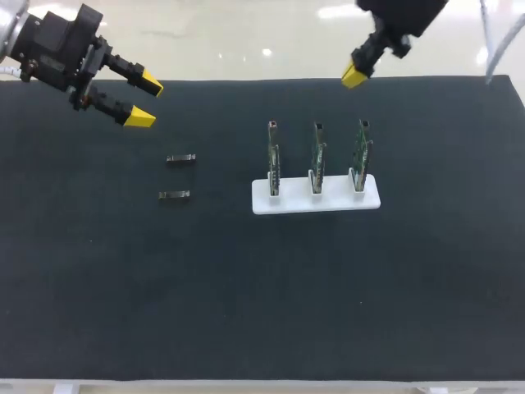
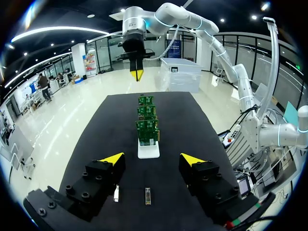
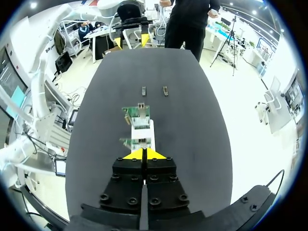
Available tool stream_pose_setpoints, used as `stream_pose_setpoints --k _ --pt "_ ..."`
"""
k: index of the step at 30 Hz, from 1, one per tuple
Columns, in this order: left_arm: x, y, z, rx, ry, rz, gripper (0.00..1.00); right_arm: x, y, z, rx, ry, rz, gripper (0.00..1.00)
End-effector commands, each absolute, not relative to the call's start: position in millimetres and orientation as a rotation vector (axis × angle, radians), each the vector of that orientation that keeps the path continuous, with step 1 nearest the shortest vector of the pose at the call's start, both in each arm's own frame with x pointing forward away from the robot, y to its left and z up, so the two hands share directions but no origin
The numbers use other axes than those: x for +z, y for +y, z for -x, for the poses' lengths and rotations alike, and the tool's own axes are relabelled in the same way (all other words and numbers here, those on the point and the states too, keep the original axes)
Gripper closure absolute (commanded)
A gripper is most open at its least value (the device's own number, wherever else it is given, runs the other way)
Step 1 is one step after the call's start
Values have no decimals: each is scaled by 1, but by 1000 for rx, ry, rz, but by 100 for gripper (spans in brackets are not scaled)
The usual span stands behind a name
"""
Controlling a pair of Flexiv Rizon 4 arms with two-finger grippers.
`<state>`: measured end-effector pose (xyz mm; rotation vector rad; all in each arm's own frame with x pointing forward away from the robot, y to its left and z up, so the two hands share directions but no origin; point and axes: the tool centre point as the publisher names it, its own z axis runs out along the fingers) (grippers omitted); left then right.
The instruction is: Pick up the optical module with the left hand, and insert it into the network port with the right hand.
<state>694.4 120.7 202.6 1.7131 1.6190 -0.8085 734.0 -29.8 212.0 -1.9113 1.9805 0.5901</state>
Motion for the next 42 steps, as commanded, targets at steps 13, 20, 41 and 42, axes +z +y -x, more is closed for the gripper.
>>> stream_pose_setpoints --k 13,20,41,42 --pt "203 120 -694 -806 1622 -1715 0 220 -60 -735 600 1955 1903 0" --pt "203 120 -694 -806 1622 -1715 0 220 -60 -735 600 1955 1903 0" --pt "203 145 -685 -638 1833 -1877 0 220 -60 -735 600 1955 1903 0" --pt "202 150 -686 -613 1841 -1889 0 220 -60 -735 600 1955 1903 0"
